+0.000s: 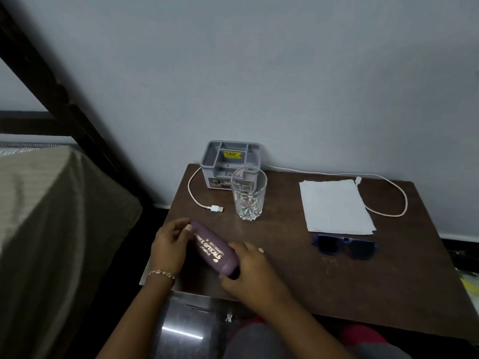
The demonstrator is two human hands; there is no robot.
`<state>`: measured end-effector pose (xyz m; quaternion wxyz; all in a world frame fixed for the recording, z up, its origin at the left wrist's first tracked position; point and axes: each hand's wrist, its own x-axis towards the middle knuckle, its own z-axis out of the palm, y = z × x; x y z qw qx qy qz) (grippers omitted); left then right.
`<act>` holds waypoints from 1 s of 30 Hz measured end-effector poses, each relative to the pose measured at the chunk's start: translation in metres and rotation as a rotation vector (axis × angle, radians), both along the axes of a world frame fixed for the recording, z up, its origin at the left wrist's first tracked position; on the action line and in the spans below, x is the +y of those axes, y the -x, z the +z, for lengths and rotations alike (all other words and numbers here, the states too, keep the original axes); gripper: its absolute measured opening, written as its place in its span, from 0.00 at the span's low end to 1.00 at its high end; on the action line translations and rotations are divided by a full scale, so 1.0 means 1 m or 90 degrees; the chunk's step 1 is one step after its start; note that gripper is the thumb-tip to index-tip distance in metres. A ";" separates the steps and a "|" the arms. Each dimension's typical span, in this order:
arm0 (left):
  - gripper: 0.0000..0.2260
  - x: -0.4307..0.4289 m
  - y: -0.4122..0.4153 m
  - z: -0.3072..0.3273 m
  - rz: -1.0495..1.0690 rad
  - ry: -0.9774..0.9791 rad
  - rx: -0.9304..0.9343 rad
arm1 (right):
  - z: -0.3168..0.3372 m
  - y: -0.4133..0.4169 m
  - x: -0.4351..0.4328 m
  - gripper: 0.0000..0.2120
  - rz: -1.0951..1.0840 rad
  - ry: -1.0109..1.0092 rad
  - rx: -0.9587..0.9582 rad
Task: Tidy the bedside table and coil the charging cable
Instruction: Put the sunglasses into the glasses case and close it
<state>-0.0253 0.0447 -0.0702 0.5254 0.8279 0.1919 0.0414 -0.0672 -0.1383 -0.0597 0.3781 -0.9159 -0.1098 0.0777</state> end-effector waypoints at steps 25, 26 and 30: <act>0.33 -0.081 0.049 -0.038 -0.369 -0.080 -0.113 | 0.011 0.017 -0.120 0.34 0.200 0.287 -0.148; 0.32 -0.080 0.049 -0.037 -0.365 -0.069 -0.115 | 0.006 0.017 -0.116 0.34 0.200 0.302 -0.191; 0.32 -0.081 0.051 -0.035 -0.346 -0.065 -0.120 | -0.005 0.014 -0.103 0.31 0.171 0.370 -0.282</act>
